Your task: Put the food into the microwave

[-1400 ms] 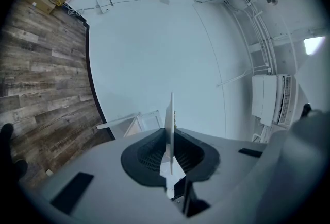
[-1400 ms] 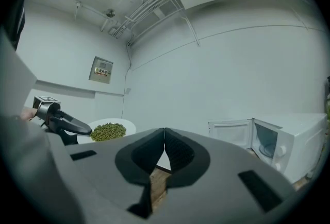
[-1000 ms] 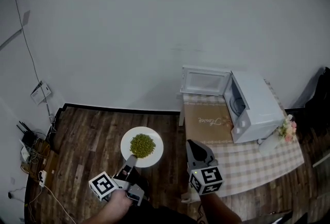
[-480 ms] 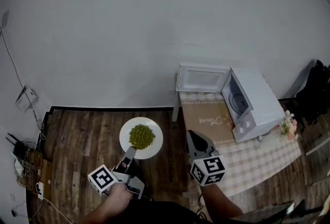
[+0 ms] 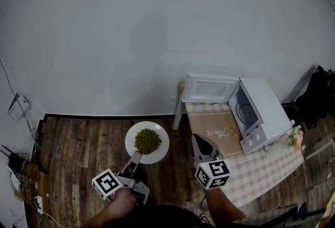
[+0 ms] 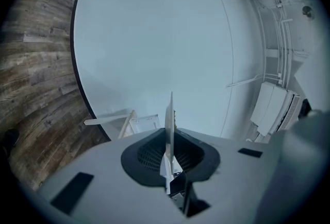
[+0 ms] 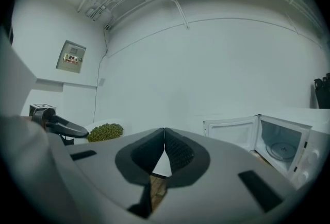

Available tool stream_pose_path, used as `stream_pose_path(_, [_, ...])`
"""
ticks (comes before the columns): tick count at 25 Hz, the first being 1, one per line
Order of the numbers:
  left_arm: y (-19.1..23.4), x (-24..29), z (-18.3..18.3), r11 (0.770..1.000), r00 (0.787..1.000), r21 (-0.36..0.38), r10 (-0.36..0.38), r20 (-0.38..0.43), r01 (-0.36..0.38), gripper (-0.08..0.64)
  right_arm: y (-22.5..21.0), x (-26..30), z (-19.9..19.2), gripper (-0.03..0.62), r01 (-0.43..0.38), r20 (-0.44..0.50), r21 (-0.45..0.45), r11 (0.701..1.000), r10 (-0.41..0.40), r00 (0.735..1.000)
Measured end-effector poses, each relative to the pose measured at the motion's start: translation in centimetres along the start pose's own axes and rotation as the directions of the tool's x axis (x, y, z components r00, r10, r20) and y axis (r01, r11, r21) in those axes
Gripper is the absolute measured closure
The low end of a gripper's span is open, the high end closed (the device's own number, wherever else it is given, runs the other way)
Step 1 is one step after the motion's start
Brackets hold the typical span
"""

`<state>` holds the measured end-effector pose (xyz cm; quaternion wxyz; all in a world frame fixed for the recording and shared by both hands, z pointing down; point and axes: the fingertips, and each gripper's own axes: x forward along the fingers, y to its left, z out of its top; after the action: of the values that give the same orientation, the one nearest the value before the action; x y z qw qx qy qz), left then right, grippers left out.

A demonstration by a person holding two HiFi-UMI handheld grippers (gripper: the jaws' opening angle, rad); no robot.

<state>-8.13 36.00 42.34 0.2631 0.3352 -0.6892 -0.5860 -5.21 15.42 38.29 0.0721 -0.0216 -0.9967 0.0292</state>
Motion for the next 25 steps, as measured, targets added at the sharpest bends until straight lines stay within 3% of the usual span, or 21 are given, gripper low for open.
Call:
stream_pose_path(14, [0.4, 6.8, 2.7, 1.0, 0.991, -0.024, -0.021, -0.132, 0.018, 0.523, -3.5, 4.1, 1.1, 0.583, 0.13, 0.015, 0.016, 0.991, -0.131, 0.991])
stream_pose_path(20, [1.0, 12.0, 1.5, 1.0, 0.979, -0.027, -0.006, -0.204, 0.0, 0.523, -7.5, 5.6, 0.8, 0.583, 0.162, 0.017, 0.042, 0.986, -0.163, 0.986])
stream_pose_path(25, [1.1, 16.9, -1.1, 1.0, 0.953, -0.006, 0.001, -0.301, -0.003, 0.523, -11.8, 5.0, 0.6, 0.583, 0.232, 0.019, 0.057, 0.971, -0.233, 0.972])
